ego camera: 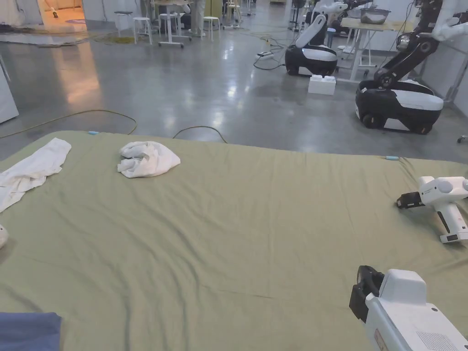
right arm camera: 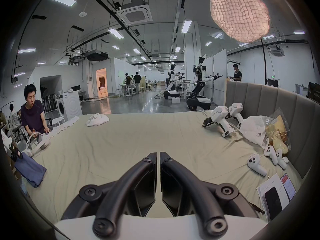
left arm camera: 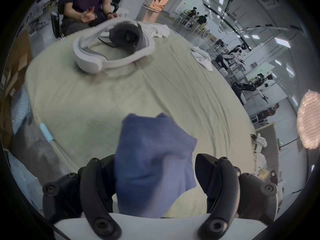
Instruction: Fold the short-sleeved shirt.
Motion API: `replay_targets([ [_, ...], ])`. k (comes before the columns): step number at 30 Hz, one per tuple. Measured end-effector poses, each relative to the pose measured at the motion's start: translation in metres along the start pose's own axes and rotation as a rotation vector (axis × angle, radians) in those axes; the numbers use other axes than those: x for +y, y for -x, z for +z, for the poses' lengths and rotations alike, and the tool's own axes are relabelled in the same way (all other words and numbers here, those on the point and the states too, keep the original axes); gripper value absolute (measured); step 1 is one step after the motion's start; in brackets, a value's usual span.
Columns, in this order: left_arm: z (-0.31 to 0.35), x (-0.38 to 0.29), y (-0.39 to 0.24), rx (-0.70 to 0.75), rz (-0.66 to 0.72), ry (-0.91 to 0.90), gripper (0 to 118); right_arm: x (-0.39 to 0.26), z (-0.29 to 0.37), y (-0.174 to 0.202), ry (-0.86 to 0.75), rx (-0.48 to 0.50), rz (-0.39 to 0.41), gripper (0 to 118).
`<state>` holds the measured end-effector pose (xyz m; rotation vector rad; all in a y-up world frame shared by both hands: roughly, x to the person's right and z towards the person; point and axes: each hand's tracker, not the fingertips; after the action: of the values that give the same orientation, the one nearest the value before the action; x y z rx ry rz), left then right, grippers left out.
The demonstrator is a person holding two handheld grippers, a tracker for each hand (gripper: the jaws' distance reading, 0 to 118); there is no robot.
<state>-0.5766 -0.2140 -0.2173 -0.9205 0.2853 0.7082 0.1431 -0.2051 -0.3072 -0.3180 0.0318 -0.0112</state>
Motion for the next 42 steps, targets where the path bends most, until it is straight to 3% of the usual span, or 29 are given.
replay_targets([
  [4, 0.028, -0.001, -0.018, 0.065, -0.077, -0.119, 86, -0.003, 0.004, -0.005, 0.006, 0.003, -0.001, 2],
  [9, 0.056, -0.012, -0.056, 0.116, -0.304, -0.371, 86, -0.006, 0.007, -0.012, 0.009, 0.004, -0.008, 2],
  [20, 0.003, -0.088, -0.163, -0.088, -0.551, -0.474, 78, -0.005, 0.009, -0.015, -0.016, -0.01, -0.023, 2],
  [26, -0.026, -0.144, -0.249, -0.101, -0.646, -0.636, 57, 0.014, 0.007, -0.005, -0.08, -0.02, -0.006, 2],
  [34, -0.045, -0.187, -0.321, -0.089, -0.709, -0.804, 7, 0.027, 0.007, 0.006, -0.151, -0.042, 0.005, 2],
  [37, -0.046, -0.197, -0.335, -0.084, -0.704, -0.826, 0, 0.025, 0.009, 0.006, -0.16, -0.051, 0.004, 2],
  [42, -0.045, -0.201, -0.341, -0.113, -0.669, -0.834, 0, 0.017, 0.012, 0.003, -0.159, -0.058, -0.014, 2],
])
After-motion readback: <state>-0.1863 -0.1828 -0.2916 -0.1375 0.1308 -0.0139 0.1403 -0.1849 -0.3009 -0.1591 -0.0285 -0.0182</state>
